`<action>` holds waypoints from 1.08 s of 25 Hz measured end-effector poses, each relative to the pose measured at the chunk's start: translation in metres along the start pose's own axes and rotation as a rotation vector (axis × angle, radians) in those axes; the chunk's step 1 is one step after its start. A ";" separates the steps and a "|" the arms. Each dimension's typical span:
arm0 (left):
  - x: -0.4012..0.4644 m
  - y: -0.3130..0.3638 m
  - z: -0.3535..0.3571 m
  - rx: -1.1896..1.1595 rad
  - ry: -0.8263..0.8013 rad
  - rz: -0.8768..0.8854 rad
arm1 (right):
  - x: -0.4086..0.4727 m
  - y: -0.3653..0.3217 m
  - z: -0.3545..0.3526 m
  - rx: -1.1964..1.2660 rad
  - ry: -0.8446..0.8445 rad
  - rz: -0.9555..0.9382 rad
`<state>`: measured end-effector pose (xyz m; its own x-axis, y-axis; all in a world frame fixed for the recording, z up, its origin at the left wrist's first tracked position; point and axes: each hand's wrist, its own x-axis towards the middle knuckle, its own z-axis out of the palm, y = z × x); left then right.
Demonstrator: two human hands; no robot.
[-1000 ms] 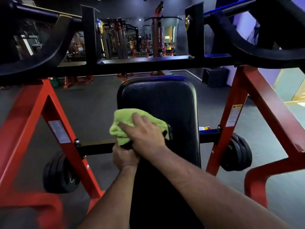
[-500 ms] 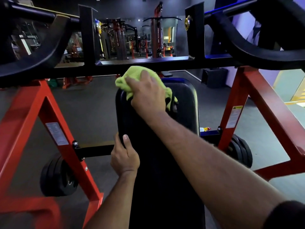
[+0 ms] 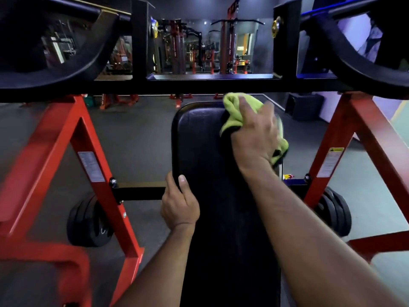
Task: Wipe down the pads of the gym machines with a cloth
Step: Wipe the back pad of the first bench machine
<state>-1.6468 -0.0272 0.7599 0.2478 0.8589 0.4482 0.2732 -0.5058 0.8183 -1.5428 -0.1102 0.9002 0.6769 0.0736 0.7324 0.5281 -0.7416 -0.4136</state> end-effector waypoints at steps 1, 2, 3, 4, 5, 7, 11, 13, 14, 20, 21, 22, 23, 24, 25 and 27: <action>0.000 0.000 0.000 0.005 0.001 -0.002 | 0.002 -0.018 0.004 0.018 0.003 -0.006; 0.000 0.000 0.000 0.010 0.000 -0.005 | -0.003 -0.033 0.007 0.023 -0.010 -0.071; 0.000 0.001 0.000 0.012 0.005 -0.007 | -0.014 -0.046 0.010 0.036 -0.040 -0.177; 0.001 0.001 -0.001 0.005 0.008 -0.009 | -0.032 -0.054 0.011 0.059 -0.096 -0.299; 0.001 0.001 -0.002 -0.011 0.003 -0.013 | -0.050 -0.053 0.009 0.068 -0.160 -0.413; 0.001 0.001 -0.003 -0.024 -0.012 -0.039 | -0.083 -0.025 0.006 0.048 -0.231 -0.619; -0.002 0.003 -0.003 -0.027 -0.010 -0.055 | -0.092 0.063 -0.012 -0.008 -0.148 -0.559; -0.004 0.007 -0.003 -0.034 0.010 -0.032 | -0.060 0.076 -0.024 -0.011 -0.098 -0.330; -0.005 0.008 -0.002 -0.015 0.007 -0.024 | -0.036 0.072 -0.031 -0.023 -0.103 -0.210; -0.004 0.004 -0.002 0.011 0.012 0.004 | 0.044 -0.014 -0.009 0.045 -0.033 -0.042; -0.003 0.005 -0.002 0.011 0.012 0.002 | 0.032 -0.034 -0.004 0.062 -0.060 -0.176; -0.002 0.005 -0.002 0.017 0.010 -0.004 | 0.012 -0.049 0.000 0.094 -0.100 -0.308; -0.001 0.006 -0.004 0.018 0.000 -0.013 | -0.013 -0.056 0.002 0.121 -0.162 -0.417; 0.000 0.005 -0.005 0.013 -0.010 -0.026 | -0.041 -0.053 0.002 0.123 -0.237 -0.508; 0.001 0.004 -0.005 0.009 -0.024 -0.045 | -0.068 -0.040 0.000 0.123 -0.301 -0.576; 0.002 0.001 -0.005 0.021 -0.045 -0.056 | -0.108 0.004 -0.006 0.122 -0.339 -0.595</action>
<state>-1.6506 -0.0256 0.7636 0.2729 0.8815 0.3853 0.3074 -0.4594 0.8333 -1.6170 -0.1251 0.8228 0.3670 0.6629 0.6526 0.8992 -0.4324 -0.0665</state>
